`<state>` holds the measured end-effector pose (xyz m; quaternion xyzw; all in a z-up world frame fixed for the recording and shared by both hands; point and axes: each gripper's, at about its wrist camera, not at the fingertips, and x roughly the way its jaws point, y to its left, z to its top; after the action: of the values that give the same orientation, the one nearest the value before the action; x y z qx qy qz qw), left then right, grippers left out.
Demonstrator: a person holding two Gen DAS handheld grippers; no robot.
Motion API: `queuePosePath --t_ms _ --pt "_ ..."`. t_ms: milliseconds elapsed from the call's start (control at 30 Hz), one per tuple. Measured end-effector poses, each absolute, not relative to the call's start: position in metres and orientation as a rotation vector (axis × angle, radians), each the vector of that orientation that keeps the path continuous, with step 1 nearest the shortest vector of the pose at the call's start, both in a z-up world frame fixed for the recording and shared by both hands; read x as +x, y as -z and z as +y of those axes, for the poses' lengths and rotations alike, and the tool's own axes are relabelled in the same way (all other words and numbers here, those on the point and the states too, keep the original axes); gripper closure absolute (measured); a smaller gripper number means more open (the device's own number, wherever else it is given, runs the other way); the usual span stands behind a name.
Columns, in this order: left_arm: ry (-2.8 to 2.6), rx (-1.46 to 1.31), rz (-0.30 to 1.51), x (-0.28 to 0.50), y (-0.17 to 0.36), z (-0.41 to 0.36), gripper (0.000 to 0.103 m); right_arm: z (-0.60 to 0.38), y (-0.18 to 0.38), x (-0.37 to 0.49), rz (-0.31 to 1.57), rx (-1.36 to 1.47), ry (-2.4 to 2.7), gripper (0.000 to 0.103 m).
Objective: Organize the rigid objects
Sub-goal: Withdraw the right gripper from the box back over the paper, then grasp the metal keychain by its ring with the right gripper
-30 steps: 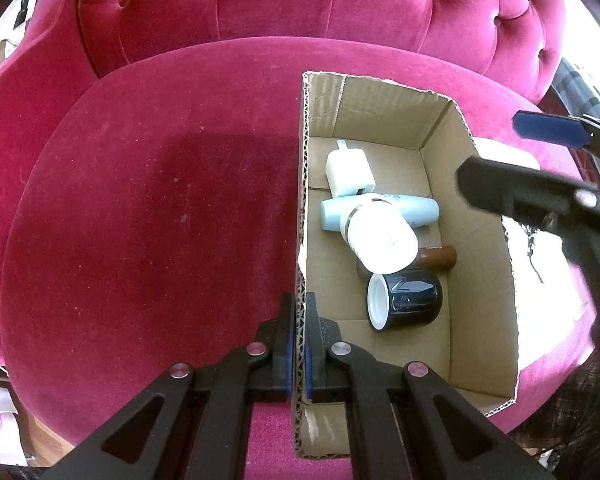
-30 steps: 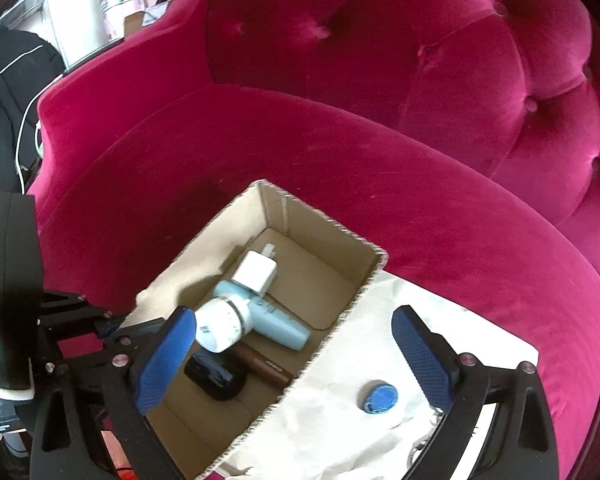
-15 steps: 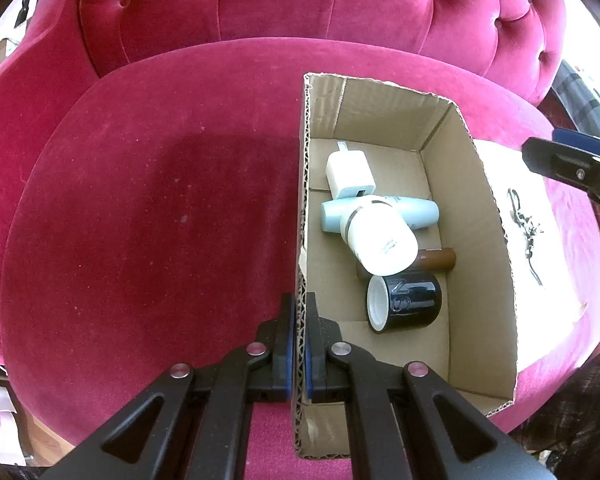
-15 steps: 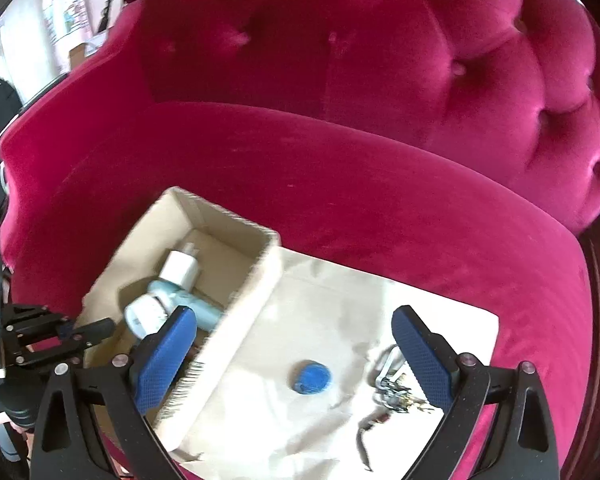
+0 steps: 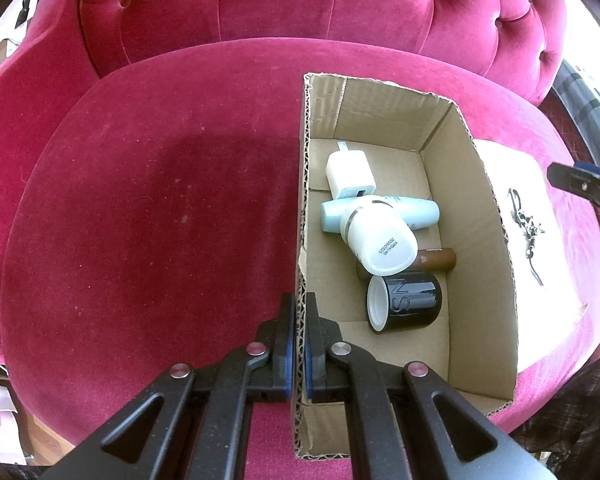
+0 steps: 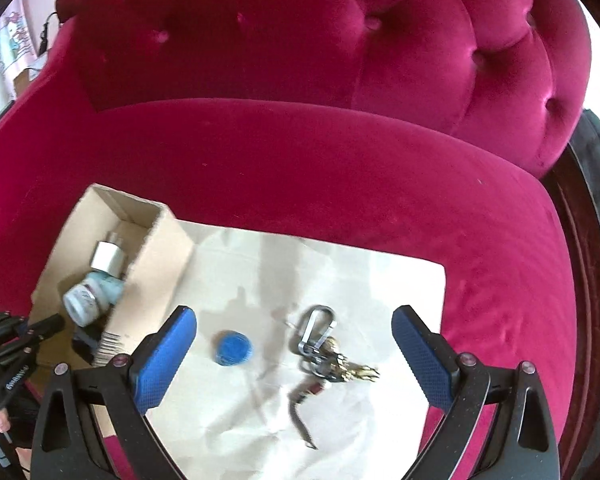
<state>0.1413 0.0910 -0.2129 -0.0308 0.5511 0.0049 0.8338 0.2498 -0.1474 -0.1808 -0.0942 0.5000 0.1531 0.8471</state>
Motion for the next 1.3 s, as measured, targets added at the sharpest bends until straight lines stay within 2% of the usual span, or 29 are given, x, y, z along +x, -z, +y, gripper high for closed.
queuePosePath --t_ms 600,967,1033,1100,1233,1267,1300 --pt "-0.010 -0.070 1.168 0.140 0.214 0.093 0.100 -0.183 0.243 0.254 1.236 -0.196 -0.243 0.003" --pt "-0.009 -0.072 1.168 0.140 0.214 0.093 0.100 -0.186 0.252 0.258 1.256 -0.179 -0.241 0.004" --pt "-0.009 -0.072 1.168 0.140 0.214 0.094 0.100 -0.186 0.253 0.258 1.260 -0.170 -0.245 0.007" --pt "-0.009 -0.072 1.168 0.140 0.214 0.093 0.100 -0.188 0.253 0.263 1.265 -0.166 -0.252 0.021" --pt "-0.009 -0.072 1.168 0.140 0.214 0.094 0.100 -0.188 0.257 0.269 1.277 -0.170 -0.258 0.029" --pt "-0.009 -0.072 1.168 0.140 0.214 0.094 0.100 -0.188 0.257 0.270 1.281 -0.163 -0.267 0.037" --pt "-0.010 -0.072 1.168 0.141 0.214 0.093 0.100 -0.188 0.257 0.271 1.281 -0.159 -0.272 0.051"
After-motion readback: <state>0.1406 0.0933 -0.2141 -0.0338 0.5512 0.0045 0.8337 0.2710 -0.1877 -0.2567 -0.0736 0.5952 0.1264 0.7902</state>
